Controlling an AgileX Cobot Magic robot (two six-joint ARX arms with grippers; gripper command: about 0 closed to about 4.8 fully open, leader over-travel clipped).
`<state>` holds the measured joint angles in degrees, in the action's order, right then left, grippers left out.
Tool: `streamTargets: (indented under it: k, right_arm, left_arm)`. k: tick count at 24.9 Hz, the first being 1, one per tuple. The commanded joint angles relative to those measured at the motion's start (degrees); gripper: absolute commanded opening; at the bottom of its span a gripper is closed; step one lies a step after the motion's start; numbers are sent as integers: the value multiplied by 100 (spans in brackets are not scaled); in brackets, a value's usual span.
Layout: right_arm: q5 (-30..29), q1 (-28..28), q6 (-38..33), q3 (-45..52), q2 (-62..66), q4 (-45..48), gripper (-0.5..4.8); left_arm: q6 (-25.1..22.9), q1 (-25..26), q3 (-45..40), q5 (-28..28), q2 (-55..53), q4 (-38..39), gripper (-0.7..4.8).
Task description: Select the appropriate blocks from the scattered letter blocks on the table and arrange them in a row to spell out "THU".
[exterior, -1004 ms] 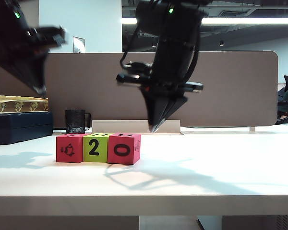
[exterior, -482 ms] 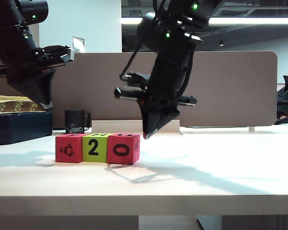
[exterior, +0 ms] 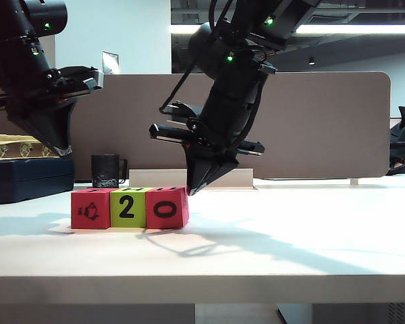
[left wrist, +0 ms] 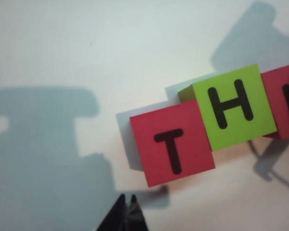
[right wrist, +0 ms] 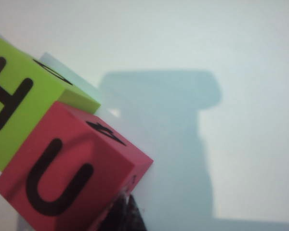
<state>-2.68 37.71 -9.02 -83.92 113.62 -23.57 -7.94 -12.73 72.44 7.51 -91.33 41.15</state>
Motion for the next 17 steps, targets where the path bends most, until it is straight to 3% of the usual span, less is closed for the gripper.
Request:
streamTargets:
  k: [1,10,17]
  right_arm:
    - [-81,9,-24,-17,-17,245,-2]
    - [-236,4,-149,-20,321,380,-2]
    - [708,4,223,-22,138,87,-2]
  left_arm:
    - [4,4,22,31,24,-11,-6]
    - [2,4,22,31,24,-9,-6]
    - [2,4,33,28,39,7,-6]
